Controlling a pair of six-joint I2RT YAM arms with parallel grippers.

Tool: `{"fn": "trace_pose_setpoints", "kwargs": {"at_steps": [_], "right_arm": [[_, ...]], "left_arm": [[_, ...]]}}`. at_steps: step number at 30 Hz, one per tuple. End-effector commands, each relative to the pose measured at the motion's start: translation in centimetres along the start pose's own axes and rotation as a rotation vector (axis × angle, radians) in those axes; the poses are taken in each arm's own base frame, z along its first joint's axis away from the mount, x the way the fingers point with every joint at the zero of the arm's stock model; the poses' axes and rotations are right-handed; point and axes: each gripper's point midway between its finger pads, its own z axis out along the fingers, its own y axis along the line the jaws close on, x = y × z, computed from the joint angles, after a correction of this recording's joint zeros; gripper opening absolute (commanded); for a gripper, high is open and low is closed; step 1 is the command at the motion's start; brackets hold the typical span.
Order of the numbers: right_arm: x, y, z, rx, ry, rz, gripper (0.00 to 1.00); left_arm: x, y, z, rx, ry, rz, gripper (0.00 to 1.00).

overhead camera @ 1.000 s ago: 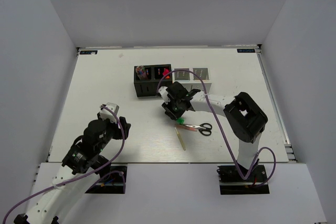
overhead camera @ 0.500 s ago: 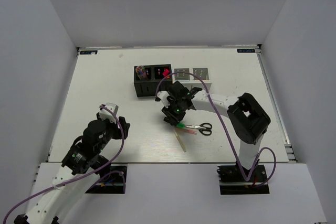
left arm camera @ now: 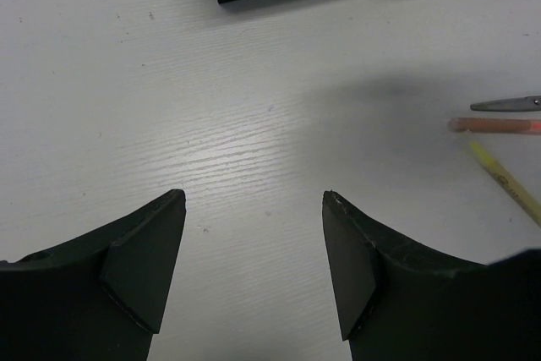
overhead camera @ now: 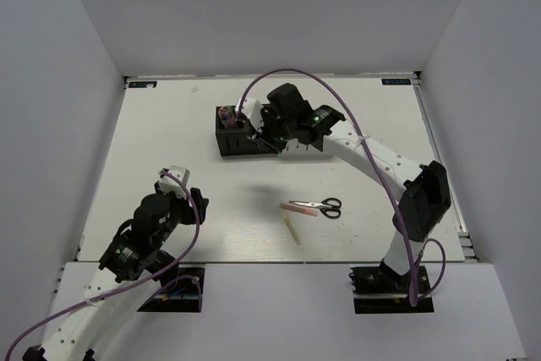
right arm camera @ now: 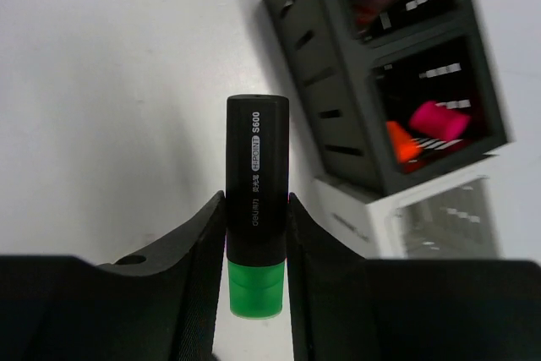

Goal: Sort the stationery into containers
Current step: Pick up the pen from the center of the board, then place the pen in the storage box.

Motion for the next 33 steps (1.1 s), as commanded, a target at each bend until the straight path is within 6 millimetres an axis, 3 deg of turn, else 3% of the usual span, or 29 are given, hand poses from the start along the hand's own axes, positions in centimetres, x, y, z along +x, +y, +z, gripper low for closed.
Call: {"fn": "trace_pose_setpoints", "kwargs": {"at_steps": [1, 7, 11, 15, 16, 17, 23, 33], "right_arm": [[-2.2, -3.4, -1.9, 0.12, 0.02, -0.176, 0.0], [-3.5, -10.2, -3.0, 0.391, 0.155, -0.49, 0.0], [-3.1, -12.5, -2.7, 0.439, 0.271, -0.706, 0.0], [-3.8, -13.7, -2.2, 0.439, 0.323, -0.821, 0.0], [-3.2, -13.9, -1.7, 0.407, 0.365, -0.878, 0.0], [-4.0, -14.2, -1.8, 0.411, 0.363, -0.9, 0.0], [-3.7, -15.3, 0.3, 0.352, 0.465, -1.134, 0.0], [-2.7, -15.2, 2.6, 0.23, 0.527, -1.331, 0.0]], "left_arm": [[0.2, 0.6, 0.1, -0.027, 0.001, 0.004, 0.76], [0.1, 0.6, 0.1, -0.029, 0.001, 0.005, 0.76], [0.3, 0.6, 0.2, -0.029, 0.007, 0.01, 0.76], [0.2, 0.5, 0.1, -0.024, 0.002, 0.009, 0.76], [0.3, 0.4, 0.2, -0.022, 0.005, 0.01, 0.76], [0.2, 0.5, 0.1, -0.023, 0.002, 0.009, 0.76], [0.1, 0.4, 0.0, -0.018, -0.006, 0.01, 0.77], [-0.2, 0.1, -0.1, -0.001, -0.021, 0.01, 0.77]]}}
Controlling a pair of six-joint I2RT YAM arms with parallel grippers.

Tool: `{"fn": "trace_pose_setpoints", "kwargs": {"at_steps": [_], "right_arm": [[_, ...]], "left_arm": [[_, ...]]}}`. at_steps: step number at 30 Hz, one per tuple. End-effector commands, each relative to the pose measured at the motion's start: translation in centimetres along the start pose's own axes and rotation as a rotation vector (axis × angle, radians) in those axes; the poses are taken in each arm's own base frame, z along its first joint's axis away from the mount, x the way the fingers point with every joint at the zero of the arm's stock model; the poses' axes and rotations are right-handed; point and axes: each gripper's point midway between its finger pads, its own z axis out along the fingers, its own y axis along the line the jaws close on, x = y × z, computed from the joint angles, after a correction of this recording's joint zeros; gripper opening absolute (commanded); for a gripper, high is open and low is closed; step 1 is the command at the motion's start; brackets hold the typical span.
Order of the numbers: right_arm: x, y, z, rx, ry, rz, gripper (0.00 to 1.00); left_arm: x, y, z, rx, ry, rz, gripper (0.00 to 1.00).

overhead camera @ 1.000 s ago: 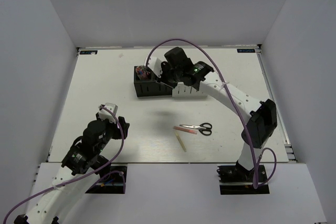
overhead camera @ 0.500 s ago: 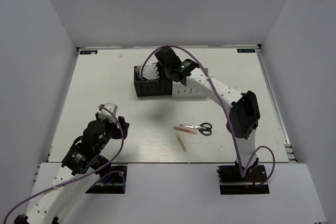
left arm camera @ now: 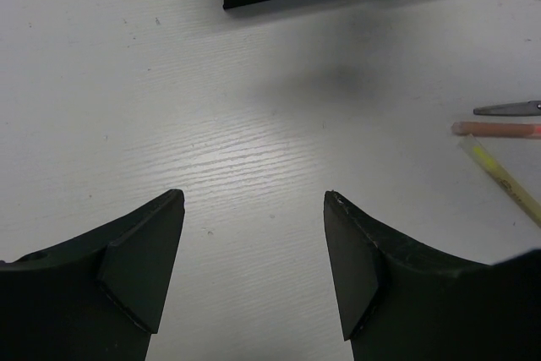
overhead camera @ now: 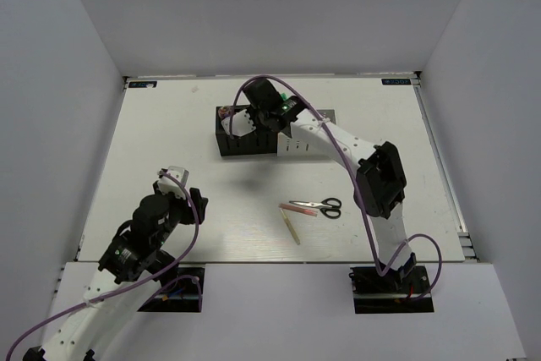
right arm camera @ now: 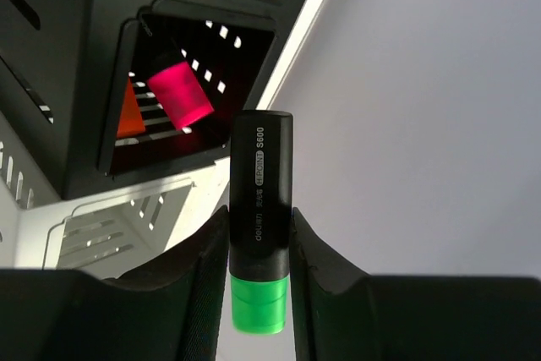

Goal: Sort the stationery into containers
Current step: Place the pen in the storage box.

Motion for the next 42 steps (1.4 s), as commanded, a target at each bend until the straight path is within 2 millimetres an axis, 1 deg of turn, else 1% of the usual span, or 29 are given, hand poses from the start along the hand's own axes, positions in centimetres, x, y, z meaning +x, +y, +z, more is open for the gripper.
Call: {"fn": "trace_pose_setpoints", "kwargs": {"at_steps": [1, 2, 4, 5, 7, 8, 10, 11, 14, 15, 17, 19, 20, 22, 24, 25, 27, 29, 30, 31, 32, 35, 37, 39, 40, 41, 42], "right_arm": [[0.0, -1.6, -0.4, -0.027, -0.009, -0.317, 0.0], [-0.3, -1.2, 0.0, -0.044, -0.01, -0.332, 0.0], [0.1, -1.3, 0.4, -0.065, 0.016, -0.375, 0.0], [0.0, -0.9, 1.3, -0.09, 0.018, -0.395, 0.0], [-0.1, -1.4, 1.7, -0.087, 0.023, -0.417, 0.0], [-0.2, -0.8, 2.4, -0.111, 0.025, -0.432, 0.0], [0.1, -0.9, 2.4, -0.118, 0.038, -0.446, 0.0], [0.3, -0.5, 3.0, -0.135, 0.048, -0.464, 0.0], [0.6, -0.1, 3.3, -0.155, 0.069, -0.486, 0.0], [1.0, 0.1, 3.5, -0.162, 0.082, -0.49, 0.0], [0.9, 0.3, 3.5, -0.174, 0.082, -0.496, 0.0], [1.3, 0.5, 3.4, -0.183, 0.088, -0.497, 0.0], [1.1, 0.8, 3.7, -0.189, 0.082, -0.5, 0.0], [1.1, 0.9, 3.6, -0.19, 0.076, -0.493, 0.1], [0.8, 0.8, 3.6, -0.185, 0.072, -0.486, 0.17], [0.8, 0.9, 3.6, -0.189, 0.068, -0.486, 0.24], [0.9, 1.1, 3.6, -0.197, 0.069, -0.482, 0.33], [1.0, 1.2, 3.6, -0.197, 0.072, -0.471, 0.51], [0.9, 1.1, 3.6, -0.193, 0.067, -0.467, 0.63], [0.8, 1.1, 3.5, -0.191, 0.065, -0.465, 0.63], [0.9, 0.8, 3.3, -0.18, 0.065, -0.456, 0.66], [0.8, 0.3, 2.8, -0.16, 0.056, -0.443, 0.66], [0.9, -0.1, 2.2, -0.145, 0.057, -0.434, 0.66], [1.0, -0.7, 1.4, -0.125, 0.057, -0.415, 0.66], [0.9, -0.9, 1.0, -0.116, 0.052, -0.406, 0.64], [1.3, -1.5, 0.0, -0.089, 0.052, -0.364, 0.63], [1.3, -2.0, -0.7, -0.066, 0.05, -0.345, 0.63]], "left_arm": [[0.0, 0.0, 0.0, 0.007, -0.007, 0.004, 0.77], [0.0, -0.1, 0.0, 0.009, -0.01, 0.006, 0.77], [0.1, -0.1, 0.0, 0.01, -0.005, 0.005, 0.77], [0.0, -0.1, 0.0, 0.011, -0.01, 0.005, 0.77], [0.1, -0.1, 0.0, 0.01, -0.008, 0.006, 0.77], [0.0, 0.0, 0.0, 0.007, -0.012, 0.004, 0.77], [-0.1, -0.2, -0.1, 0.015, -0.014, 0.006, 0.77], [-0.1, -0.1, -0.1, 0.012, -0.016, 0.006, 0.77], [0.0, -0.1, -0.1, 0.013, -0.012, 0.007, 0.77], [0.0, -0.1, -0.1, 0.013, -0.015, 0.005, 0.77], [0.0, -0.1, -0.1, 0.014, -0.017, 0.008, 0.77], [-0.1, -0.1, -0.1, 0.015, -0.018, 0.008, 0.77], [0.0, -0.1, -0.1, 0.014, -0.017, 0.008, 0.77], [-0.2, -0.2, -0.1, 0.016, -0.023, 0.007, 0.77], [-0.1, -0.1, -0.1, 0.014, -0.018, 0.006, 0.77], [-0.2, -0.1, -0.1, 0.013, -0.022, 0.006, 0.77], [-0.1, -0.1, -0.1, 0.014, -0.02, 0.007, 0.77], [-0.1, -0.1, -0.1, 0.013, -0.02, 0.007, 0.77], [-0.1, -0.1, -0.1, 0.011, -0.02, 0.005, 0.77], [-0.2, -0.1, -0.1, 0.013, -0.023, 0.005, 0.77], [-0.1, -0.1, -0.1, 0.011, -0.022, 0.01, 0.77], [-0.1, 0.0, -0.1, 0.009, -0.019, 0.009, 0.77], [-0.1, 0.0, -0.1, 0.008, -0.021, 0.008, 0.77], [-0.1, 0.0, -0.1, 0.009, -0.024, 0.008, 0.77], [0.0, 0.1, -0.1, 0.007, -0.021, 0.008, 0.77], [-0.1, 0.0, -0.1, 0.008, -0.026, 0.004, 0.77], [-0.1, 0.0, -0.1, 0.008, -0.026, 0.006, 0.77]]}}
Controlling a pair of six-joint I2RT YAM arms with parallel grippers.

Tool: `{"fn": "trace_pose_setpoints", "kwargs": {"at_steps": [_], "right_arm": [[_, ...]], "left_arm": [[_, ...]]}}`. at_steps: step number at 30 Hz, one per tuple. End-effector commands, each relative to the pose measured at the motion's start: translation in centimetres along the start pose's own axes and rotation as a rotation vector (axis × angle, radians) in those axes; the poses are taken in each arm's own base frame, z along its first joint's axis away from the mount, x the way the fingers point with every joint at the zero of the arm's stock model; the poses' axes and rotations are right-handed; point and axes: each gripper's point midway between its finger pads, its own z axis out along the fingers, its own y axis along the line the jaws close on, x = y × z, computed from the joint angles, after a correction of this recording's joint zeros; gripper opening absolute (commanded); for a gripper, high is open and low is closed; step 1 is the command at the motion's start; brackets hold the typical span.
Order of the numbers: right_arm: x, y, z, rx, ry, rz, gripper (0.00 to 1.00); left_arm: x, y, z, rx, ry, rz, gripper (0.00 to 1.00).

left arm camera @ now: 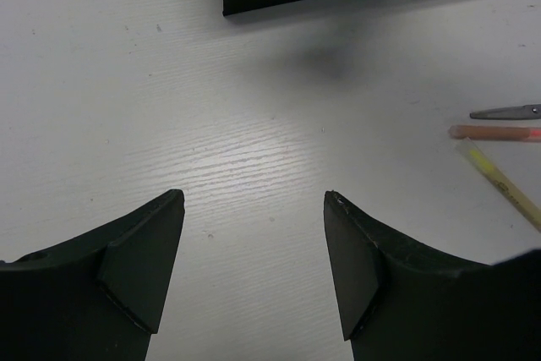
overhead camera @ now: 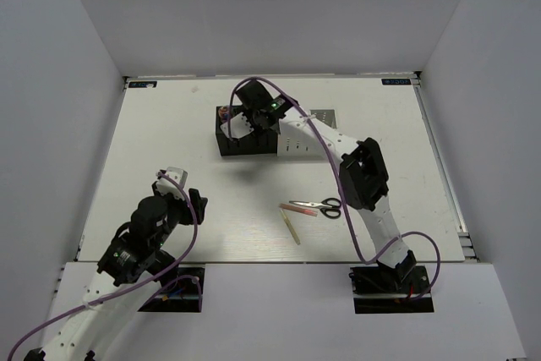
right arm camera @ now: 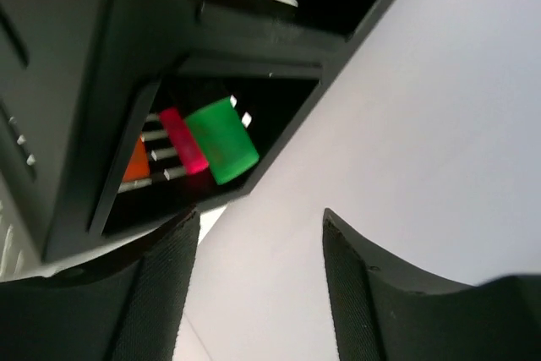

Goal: Sort the stationery into containers
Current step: Place the pen in the storage box, then pick up the scissors from the center of the board.

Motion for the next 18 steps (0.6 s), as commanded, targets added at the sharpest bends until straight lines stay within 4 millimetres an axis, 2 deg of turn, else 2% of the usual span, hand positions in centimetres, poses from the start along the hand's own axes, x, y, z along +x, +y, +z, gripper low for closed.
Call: {"fn": "trace_pose_setpoints", "kwargs": {"at_steps": [1, 2, 3, 7, 10, 11, 12, 13, 14, 15, 16, 17, 18], "right_arm": [[1.3, -2.6, -4.9, 0.052, -0.006, -0.243, 0.6], [2.1, -3.6, -7.1, 0.102, -0.008, -0.183, 0.58], [1.8, -3.5, -7.3, 0.114, -0.034, -0.163, 0.56], [1.7, -3.8, -10.8, 0.19, -0.117, -0.019, 0.49], [1.4, -2.8, -12.1, 0.193, -0.164, 0.121, 0.29], [1.3, -2.8, -13.0, 0.203, -0.193, 0.162, 0.12], [1.1, -1.8, -12.8, 0.189, -0.215, 0.332, 0.0], [1.7, -1.6, -14.5, 0.212, -0.23, 0.411, 0.0], [0.8, -0.4, -14.3, 0.177, -0.269, 0.47, 0.0], [1.0, 0.6, -14.6, 0.154, -0.286, 0.655, 0.0], [1.0, 2.4, -15.7, 0.132, -0.3, 0.857, 0.0], [0.8, 3.5, -15.9, 0.103, -0.307, 1.027, 0.0], [-0.3, 6.0, -16.2, -0.03, -0.363, 1.074, 0.0]], "left_arm": [[0.0, 0.0, 0.1, 0.002, -0.008, 0.005, 0.77], [0.1, 0.0, 0.1, 0.003, -0.006, 0.003, 0.77], [0.1, 0.0, 0.1, 0.006, -0.006, 0.005, 0.77], [0.1, 0.0, 0.2, 0.004, -0.003, 0.007, 0.77], [0.2, 0.0, 0.2, 0.003, 0.002, 0.005, 0.77], [0.1, 0.0, 0.2, 0.002, -0.002, 0.004, 0.77], [0.1, 0.0, 0.1, 0.002, -0.002, 0.004, 0.77], [0.1, 0.1, 0.2, -0.001, -0.005, 0.005, 0.77], [0.0, 0.0, 0.1, 0.001, -0.005, 0.004, 0.77], [0.2, 0.0, 0.2, 0.003, 0.0, 0.006, 0.77], [0.2, 0.0, 0.2, 0.004, 0.0, 0.005, 0.77], [0.3, 0.0, 0.2, 0.004, 0.003, 0.006, 0.77], [0.3, -0.1, 0.3, 0.007, 0.005, 0.005, 0.77]]}}
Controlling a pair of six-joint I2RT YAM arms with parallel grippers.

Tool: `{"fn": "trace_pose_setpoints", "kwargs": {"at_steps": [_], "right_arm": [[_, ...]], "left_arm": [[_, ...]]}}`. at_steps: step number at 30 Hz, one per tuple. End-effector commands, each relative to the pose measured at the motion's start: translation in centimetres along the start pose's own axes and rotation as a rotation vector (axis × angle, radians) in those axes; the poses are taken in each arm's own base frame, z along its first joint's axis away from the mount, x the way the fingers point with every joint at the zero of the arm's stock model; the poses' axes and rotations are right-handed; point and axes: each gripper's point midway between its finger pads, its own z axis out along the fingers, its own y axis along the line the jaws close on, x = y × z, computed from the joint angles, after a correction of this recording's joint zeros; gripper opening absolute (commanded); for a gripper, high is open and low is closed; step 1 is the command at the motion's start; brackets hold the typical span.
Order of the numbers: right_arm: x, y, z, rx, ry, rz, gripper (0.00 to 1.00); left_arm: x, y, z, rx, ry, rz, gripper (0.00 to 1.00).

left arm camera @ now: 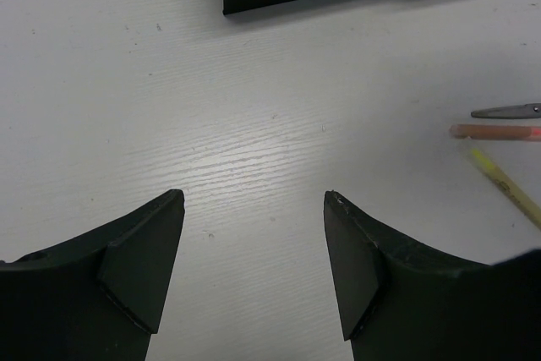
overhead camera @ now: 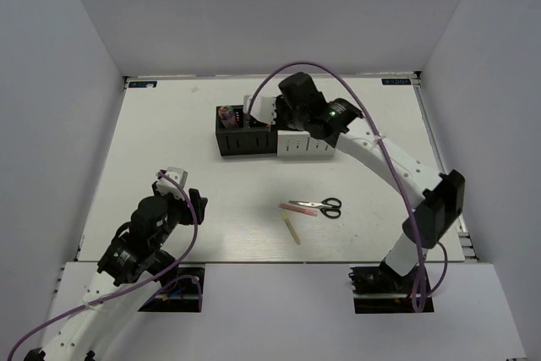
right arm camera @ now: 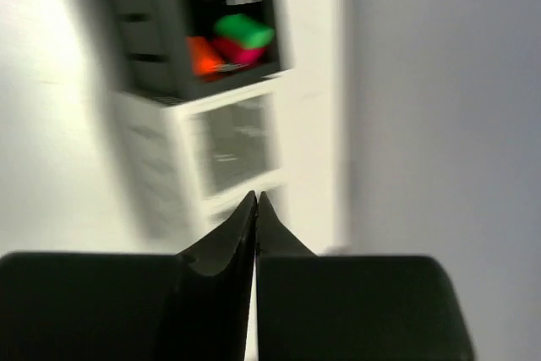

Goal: Sort the stationery into containers
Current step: Pick up the scissors from the center of the board.

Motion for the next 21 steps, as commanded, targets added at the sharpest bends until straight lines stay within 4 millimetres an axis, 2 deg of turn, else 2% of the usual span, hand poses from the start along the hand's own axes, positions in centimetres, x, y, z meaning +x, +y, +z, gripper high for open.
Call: {"fn": "trace_pose_setpoints", "kwargs": {"at_steps": [1, 2, 3, 4, 5, 6, 7, 8, 9, 12, 13, 14, 15, 16, 17, 21], "right_arm": [[-0.2, 5.5, -3.8, -0.178, -0.073, 0.643, 0.05], [1.2, 9.1, -3.3, -0.275, -0.027, 0.683, 0.34], [0.2, 11.5, -4.1, -0.424, -0.098, 0.725, 0.65], [0.6, 13.5, -5.3, -0.472, -0.106, 0.742, 0.82], [1.7, 16.1, -5.1, -0.534, -0.073, 0.781, 0.8], [1.8, 18.2, -5.5, -0.601, -0.09, 0.794, 0.71], [1.9, 18.4, -5.8, -0.595, -0.106, 0.797, 0.15], [2.4, 19.1, -5.8, -0.608, -0.098, 0.805, 0.0], [3.3, 21.1, -5.8, -0.654, -0.074, 0.823, 0.0], [4.4, 22.6, -5.2, -0.678, -0.103, 0.716, 0.0], [4.8, 22.8, -4.9, -0.668, -0.089, 0.699, 0.05], [5.1, 23.1, -4.6, -0.678, -0.078, 0.693, 0.26], [5.2, 23.1, -4.3, -0.674, -0.081, 0.671, 0.39], [5.7, 23.4, -3.7, -0.674, -0.058, 0.666, 0.46], [5.9, 23.6, -3.5, -0.675, -0.053, 0.66, 0.48], [7.0, 24.6, -1.6, -0.662, 0.006, 0.664, 0.47]], "left_arm": [[0.1, -0.1, 0.2, 0.008, 0.0, 0.002, 0.77], [0.4, -0.2, 0.3, 0.014, 0.01, 0.005, 0.77], [0.4, -0.2, 0.3, 0.012, 0.014, 0.002, 0.77], [0.6, -0.3, 0.3, 0.016, 0.022, 0.003, 0.77], [0.4, -0.4, 0.3, 0.02, 0.022, 0.002, 0.77], [0.6, -0.4, 0.4, 0.02, 0.028, 0.004, 0.77], [0.7, -0.5, 0.4, 0.022, 0.033, 0.002, 0.76], [0.6, -0.4, 0.4, 0.021, 0.033, 0.002, 0.74], [0.7, -0.5, 0.4, 0.023, 0.035, -0.001, 0.74], [0.8, -0.6, 0.5, 0.027, 0.041, 0.006, 0.72], [0.9, -0.6, 0.5, 0.027, 0.045, 0.003, 0.72], [0.8, -0.6, 0.5, 0.027, 0.046, 0.005, 0.72], [1.0, -0.6, 0.5, 0.026, 0.052, 0.004, 0.72], [0.9, -0.5, 0.6, 0.023, 0.05, 0.004, 0.72], [0.9, -0.6, 0.6, 0.025, 0.049, 0.005, 0.72], [1.0, -0.6, 0.6, 0.027, 0.055, 0.006, 0.72]]}}
